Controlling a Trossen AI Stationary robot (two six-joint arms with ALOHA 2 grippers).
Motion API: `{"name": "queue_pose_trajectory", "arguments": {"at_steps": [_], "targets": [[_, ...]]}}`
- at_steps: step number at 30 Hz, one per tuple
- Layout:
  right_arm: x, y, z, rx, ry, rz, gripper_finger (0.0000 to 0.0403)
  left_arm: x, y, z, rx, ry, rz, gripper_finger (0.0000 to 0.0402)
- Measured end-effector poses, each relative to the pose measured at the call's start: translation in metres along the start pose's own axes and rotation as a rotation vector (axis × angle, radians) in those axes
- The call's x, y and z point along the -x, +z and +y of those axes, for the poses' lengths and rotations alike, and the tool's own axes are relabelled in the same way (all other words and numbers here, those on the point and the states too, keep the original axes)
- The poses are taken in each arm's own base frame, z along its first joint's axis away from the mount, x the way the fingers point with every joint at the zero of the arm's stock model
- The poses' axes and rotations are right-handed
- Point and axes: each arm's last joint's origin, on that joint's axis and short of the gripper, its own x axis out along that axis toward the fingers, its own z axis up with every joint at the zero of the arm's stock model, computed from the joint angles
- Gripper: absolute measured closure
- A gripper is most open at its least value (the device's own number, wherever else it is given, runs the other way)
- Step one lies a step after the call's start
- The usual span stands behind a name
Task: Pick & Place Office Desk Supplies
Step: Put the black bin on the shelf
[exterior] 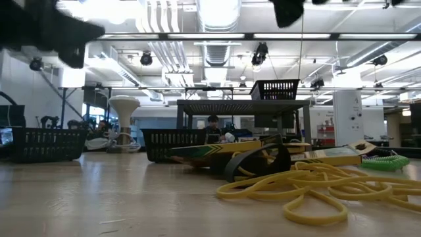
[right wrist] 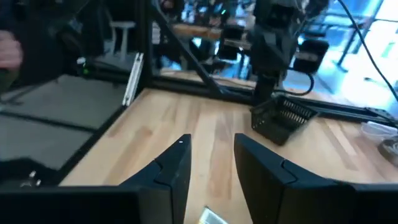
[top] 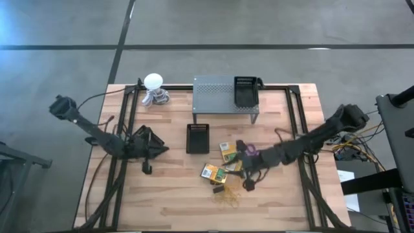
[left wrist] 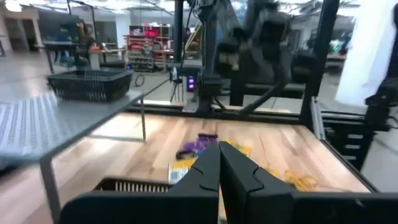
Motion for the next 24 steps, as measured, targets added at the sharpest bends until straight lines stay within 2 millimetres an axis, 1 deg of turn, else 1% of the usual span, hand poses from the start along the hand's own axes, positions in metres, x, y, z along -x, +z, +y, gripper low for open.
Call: {"name": "queue_pose_trajectory", "arguments": {"at_steps": [2,4,6,8,11,13,16,18,21,24], "targets": [[0.001,-0.017,0.011,-0.005,-0.031,0.003,0.0293,-0.019,0.008,-0.013,-0.047,0.012,0.057,0.0399],[-0.001,-0.027,0.018,-0.016,-0.046,0.01,0.0298,-0.038,0.006,-0.026,-0.135,0.022,0.173,0.0399],[-0.001,-0.038,0.023,-0.025,-0.047,0.051,0.0302,-0.06,0.009,-0.039,-0.193,0.032,0.286,0.0397],[-0.002,-0.045,0.027,-0.037,-0.038,0.071,0.0306,-0.076,0.006,-0.048,-0.269,0.062,0.433,0.0393],[-0.001,-0.049,0.033,-0.025,-0.02,0.082,0.0312,-0.102,0.009,-0.058,-0.354,0.101,0.594,0.039],[0.003,-0.054,0.036,-0.011,-0.005,0.1,0.0316,-0.123,0.017,-0.062,-0.331,0.104,0.672,0.0388],[0.008,-0.058,0.039,-0.03,0.013,0.106,0.0322,-0.147,0.022,-0.057,-0.289,0.079,0.857,0.0379],[0.014,-0.062,0.041,-0.026,0.022,0.119,0.0327,-0.163,0.025,-0.052,-0.245,0.046,0.919,0.0365],[0.021,-0.071,0.044,-0.014,0.042,0.145,0.0332,-0.182,0.023,-0.038,-0.209,-0.025,0.984,0.033],[0.023,-0.076,0.044,-0.041,0.045,0.155,0.0335,-0.194,0.014,-0.022,-0.182,-0.07,1.046,0.0287]]}}
